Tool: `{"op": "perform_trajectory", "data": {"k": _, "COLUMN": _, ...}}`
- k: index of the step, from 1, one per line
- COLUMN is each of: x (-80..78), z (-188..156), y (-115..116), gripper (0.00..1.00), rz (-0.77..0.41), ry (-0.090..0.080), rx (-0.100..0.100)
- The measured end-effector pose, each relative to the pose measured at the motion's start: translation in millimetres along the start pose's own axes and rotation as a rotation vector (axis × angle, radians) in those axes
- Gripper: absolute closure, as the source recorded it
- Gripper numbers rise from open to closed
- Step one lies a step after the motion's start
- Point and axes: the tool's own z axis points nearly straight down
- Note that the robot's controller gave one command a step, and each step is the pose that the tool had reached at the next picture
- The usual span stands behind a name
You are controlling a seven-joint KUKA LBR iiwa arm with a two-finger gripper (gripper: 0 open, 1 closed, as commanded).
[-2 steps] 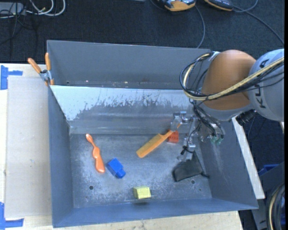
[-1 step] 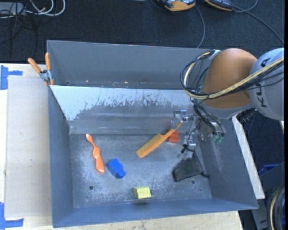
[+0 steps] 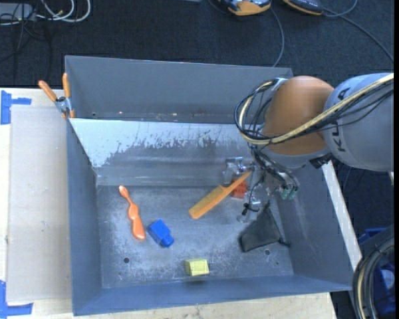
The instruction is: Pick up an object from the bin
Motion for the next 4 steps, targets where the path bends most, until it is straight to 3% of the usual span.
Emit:
{"op": "perform_trajectory", "data": {"k": 2, "x": -18.1, "z": -6, "y": 11, "gripper": 0.0, "rz": -0.224, "ry": -0.001, "rx": 0.0}}
{"op": "perform_trajectory", "data": {"k": 3, "x": -21.5, "z": 55, "y": 9, "gripper": 0.0, "rz": -0.387, "ry": 0.004, "rx": -0.002}}
{"op": "perform_trajectory", "data": {"k": 4, "x": -21.9, "z": 53, "y": 12, "gripper": 1.0, "rz": -0.579, "ry": -0.001, "rx": -0.001}}
